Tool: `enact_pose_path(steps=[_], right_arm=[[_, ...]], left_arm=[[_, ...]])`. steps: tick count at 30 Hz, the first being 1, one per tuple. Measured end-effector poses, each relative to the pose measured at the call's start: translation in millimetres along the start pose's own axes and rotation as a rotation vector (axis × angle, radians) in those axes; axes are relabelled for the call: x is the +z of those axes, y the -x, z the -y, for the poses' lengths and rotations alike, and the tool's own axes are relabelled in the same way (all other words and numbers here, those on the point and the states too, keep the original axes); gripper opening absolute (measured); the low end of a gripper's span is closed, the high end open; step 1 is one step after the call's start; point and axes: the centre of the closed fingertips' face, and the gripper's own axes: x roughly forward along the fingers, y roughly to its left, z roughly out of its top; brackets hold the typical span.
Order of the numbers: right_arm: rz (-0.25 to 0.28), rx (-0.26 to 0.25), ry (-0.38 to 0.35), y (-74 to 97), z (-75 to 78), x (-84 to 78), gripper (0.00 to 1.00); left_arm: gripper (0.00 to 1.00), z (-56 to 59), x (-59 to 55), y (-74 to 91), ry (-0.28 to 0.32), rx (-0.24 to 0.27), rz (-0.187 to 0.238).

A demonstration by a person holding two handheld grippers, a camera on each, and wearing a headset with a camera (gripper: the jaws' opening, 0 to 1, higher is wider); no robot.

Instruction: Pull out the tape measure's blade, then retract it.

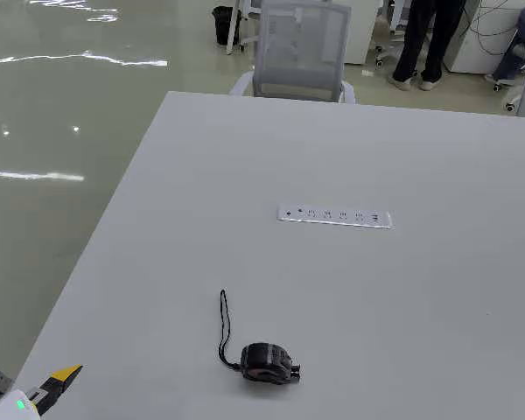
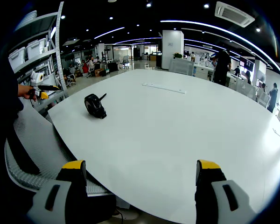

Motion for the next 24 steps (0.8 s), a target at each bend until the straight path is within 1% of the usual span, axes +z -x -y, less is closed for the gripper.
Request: enact_pose_path(steps=[2,6,8,14,18,24], right_arm=[[0.000,0.001,0.003,0.1,-0.3,0.1,1.00],[0.002,0.000,0.002,0.0,1.1,-0.9,1.00],[0.002,0.000,0.003,-0.3,1.5,-2.2,1.00],[0.001,0.004,0.005,-1.0,1.8,-3.0,0.99],[0.001,0.006,0.005,-0.9,2.0,-1.9,0.99],[-0.003,0.015,0.010,-1.3,-0.5,-1.9,0.99]], left_arm=[[0.99,-2.2,-1.5,0.6,0.002,0.003,0.001],[0.99,-2.9,-3.2,1.7,0.000,0.005,-0.003],[0.99,-1.2,-1.7,2.4,0.000,0.006,-0.004],[0.99,-5.5,-5.3,2.7,-0.001,0.008,-0.006],[0.99,-1.4,-1.3,2.9,-0.004,0.009,-0.008],[0.99,-3.9,-5.1,1.1,-0.005,0.005,-0.009]])
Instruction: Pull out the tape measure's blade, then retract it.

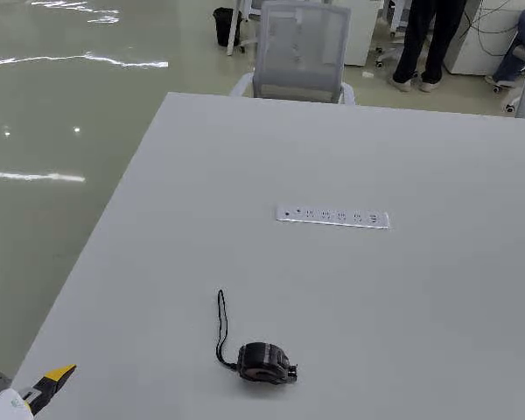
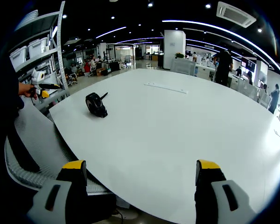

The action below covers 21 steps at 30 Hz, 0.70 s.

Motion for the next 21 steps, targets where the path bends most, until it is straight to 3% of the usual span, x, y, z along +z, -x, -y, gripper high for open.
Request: enact_pose_path(steps=[4,14,21], right_arm=[[0.024,0.020,0.043,-0.3,-1.6,4.4,0.96],[0.020,0.021,0.032,-2.5,2.2,5.6,0.95],[0.019,0.043,0.059,-10.5,-0.3,11.2,0.92]], left_arm=[[0.99,3.2,2.9,-2.5,-0.004,-0.008,-0.004],[0.99,8.8,11.8,-11.3,-0.028,-0.026,-0.009],[0.99,18.7,26.6,-22.2,-0.059,-0.055,-0.011]])
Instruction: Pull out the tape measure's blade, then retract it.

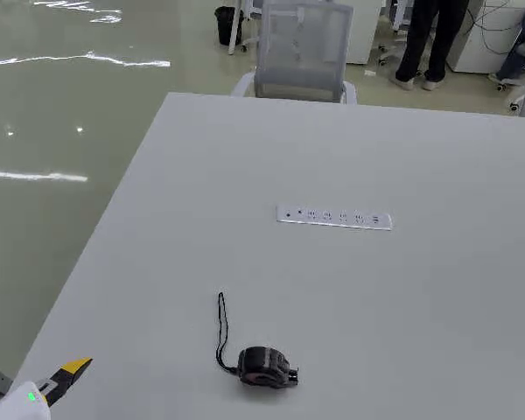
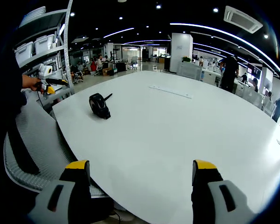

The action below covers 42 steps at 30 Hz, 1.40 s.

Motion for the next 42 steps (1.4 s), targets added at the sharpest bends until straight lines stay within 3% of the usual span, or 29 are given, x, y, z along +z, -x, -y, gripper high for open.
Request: enact_pose_path(steps=[8,19,25,27,30,35,42], right_arm=[[0.005,0.038,0.024,-20.4,-8.7,15.7,0.95],[0.005,0.092,0.077,-51.2,-15.9,34.8,0.95],[0.003,0.154,0.135,-75.2,-27.7,48.3,0.94],[0.006,0.169,0.138,-82.6,-30.9,53.4,0.93],[0.011,0.198,0.149,-97.7,-38.2,64.1,0.92],[0.019,0.247,0.174,-118.9,-50.8,78.9,0.91],[0.031,0.308,0.214,-145.3,-67.3,94.1,0.88]], left_arm=[[0.99,8.3,22.7,-29.3,-0.083,-0.075,-0.007],[0.99,28.1,41.9,-64.5,-0.182,-0.174,-0.039],[0.99,40.2,55.4,-86.3,-0.255,-0.249,-0.074],[0.99,41.5,60.6,-94.5,-0.273,-0.255,-0.074],[0.99,52.3,72.1,-108.8,-0.305,-0.293,-0.075],[0.99,65.0,81.6,-129.5,-0.356,-0.345,-0.096],[0.97,77.2,84.8,-150.3,-0.435,-0.406,-0.153]])
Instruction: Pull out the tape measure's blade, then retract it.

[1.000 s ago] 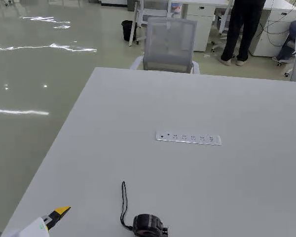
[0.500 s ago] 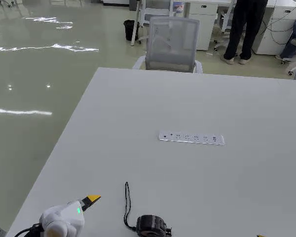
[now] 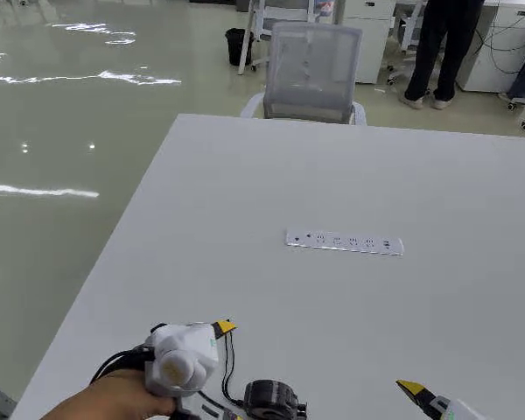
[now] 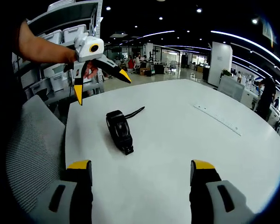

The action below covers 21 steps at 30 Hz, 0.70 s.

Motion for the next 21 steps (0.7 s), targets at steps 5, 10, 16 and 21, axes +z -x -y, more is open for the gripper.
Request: enact_pose_path(steps=[5,10,16,21], right_arm=[[-0.014,0.063,0.042,-26.6,-9.7,11.6,0.85],[-0.042,0.125,0.076,-48.2,-17.3,18.1,0.80],[-0.084,0.199,0.119,-75.0,-29.3,15.7,0.71],[-0.142,0.252,0.178,-91.4,-35.4,2.3,0.64]], left_arm=[[0.92,4.0,6.2,-15.6,-0.071,-0.045,-0.039],[0.88,9.0,3.5,-32.4,-0.111,-0.078,-0.082],[0.74,15.3,-20.4,-51.0,-0.191,-0.121,-0.210],[0.67,17.9,-26.0,-62.0,-0.159,-0.149,-0.237]])
